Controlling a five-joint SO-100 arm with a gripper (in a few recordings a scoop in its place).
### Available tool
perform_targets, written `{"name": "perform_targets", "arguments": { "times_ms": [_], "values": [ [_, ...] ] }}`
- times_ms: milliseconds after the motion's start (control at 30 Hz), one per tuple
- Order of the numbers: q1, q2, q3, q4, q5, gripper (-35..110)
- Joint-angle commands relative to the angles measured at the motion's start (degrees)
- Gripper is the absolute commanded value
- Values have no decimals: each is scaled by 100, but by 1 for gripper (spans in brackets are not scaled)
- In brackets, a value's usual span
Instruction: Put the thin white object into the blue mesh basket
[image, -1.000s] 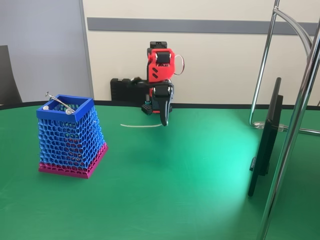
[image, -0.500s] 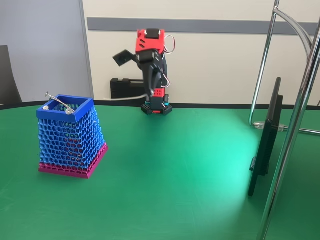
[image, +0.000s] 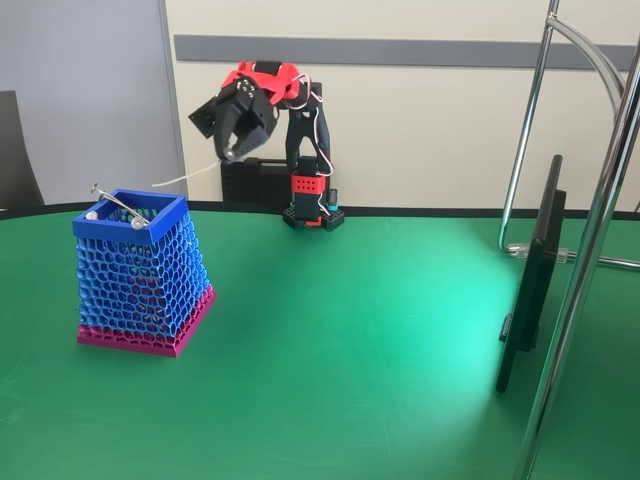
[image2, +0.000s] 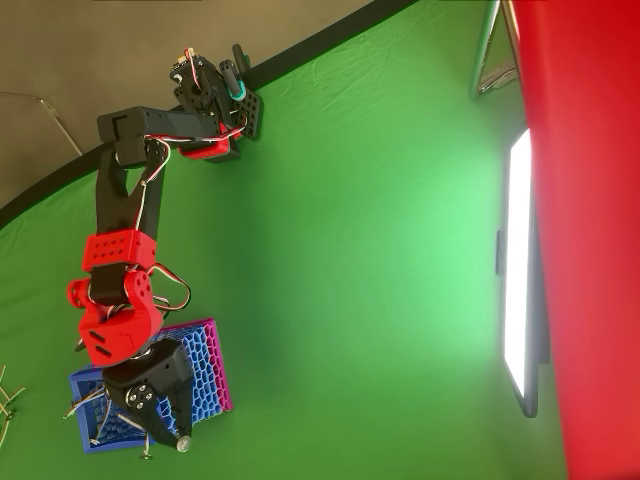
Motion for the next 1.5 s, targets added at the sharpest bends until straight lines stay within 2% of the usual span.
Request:
{"name": "perform_targets", "arguments": {
  "times_ms": [0,400,633,700,833,933,1133,1467],
  "values": [
    [211,352,334,-791,281,0],
    [853,466,1046,-1468,2250,0],
    [1266,519,1644,-2232,3146,0],
    [1362,501,1696,-2391,3173,2],
    [1591,642,1951,-2733,3138,24],
    [1775,738,2206,-2988,3287,28],
    [2021,1055,3023,-3894,3252,29],
    [2259,1731,3867,-4368,2839,28]
  ]
}}
